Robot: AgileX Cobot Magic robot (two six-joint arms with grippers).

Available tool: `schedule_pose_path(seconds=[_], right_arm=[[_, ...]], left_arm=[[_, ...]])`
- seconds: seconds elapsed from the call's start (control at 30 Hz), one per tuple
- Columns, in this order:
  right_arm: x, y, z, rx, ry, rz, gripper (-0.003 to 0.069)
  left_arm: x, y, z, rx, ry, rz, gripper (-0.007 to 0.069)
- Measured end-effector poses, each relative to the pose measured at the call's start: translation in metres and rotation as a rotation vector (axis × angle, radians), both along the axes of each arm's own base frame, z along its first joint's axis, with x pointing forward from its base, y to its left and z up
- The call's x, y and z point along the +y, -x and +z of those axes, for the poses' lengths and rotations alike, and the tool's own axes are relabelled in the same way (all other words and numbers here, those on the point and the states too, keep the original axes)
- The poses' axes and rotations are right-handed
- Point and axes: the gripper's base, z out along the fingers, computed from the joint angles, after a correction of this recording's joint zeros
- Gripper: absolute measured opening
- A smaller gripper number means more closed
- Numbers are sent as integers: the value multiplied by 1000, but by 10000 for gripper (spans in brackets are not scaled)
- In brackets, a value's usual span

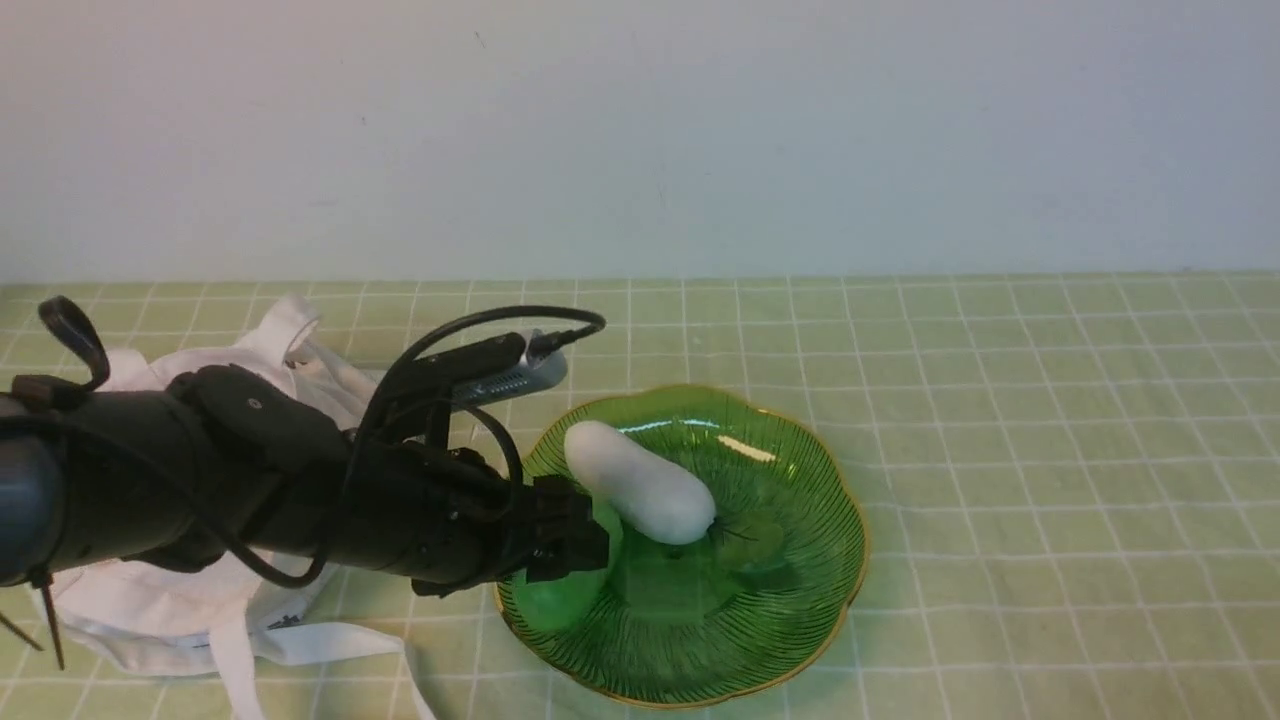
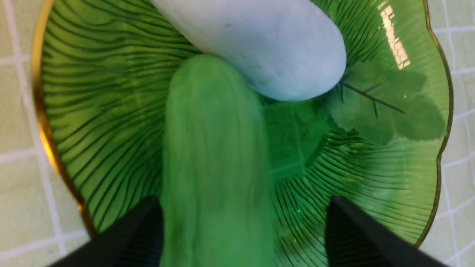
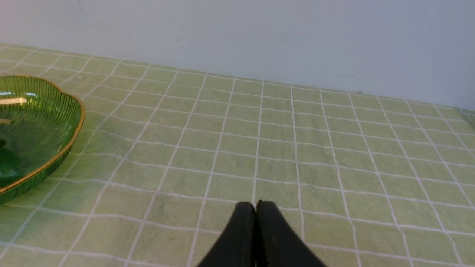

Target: Take vegetables from bag on green coffee tablecloth place on plate.

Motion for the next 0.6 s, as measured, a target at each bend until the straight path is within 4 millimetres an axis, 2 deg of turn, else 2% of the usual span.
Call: schedule_pose_path(seconds=[0.1,0.23,0.33,0.37,0.43,0.47,0.5,0.57,0.6], right_arm=[[0,0,0,0,0,0,-15],[0,0,0,0,0,0,-15],[0,0,0,0,0,0,-15],[0,0,0,0,0,0,-15],[0,0,0,0,0,0,-15],[0,0,0,0,0,0,-15],[0,0,0,0,0,0,-15],[0,0,0,0,0,0,-15],[0,0,0,0,0,0,-15]], left_arm=[[-1,0,2,-24,-8,-48,631],[2,2,7,-22,8,-68,640],[16,5,23,-36,28,-86,521],[16,6,24,-38,28,-93,510],[33,15,47,-66,39,-103,298],[38,17,53,-75,41,-102,243],[43,23,64,-97,42,-106,154],[55,40,89,-171,19,-123,43],[60,51,104,-232,3,-129,18]])
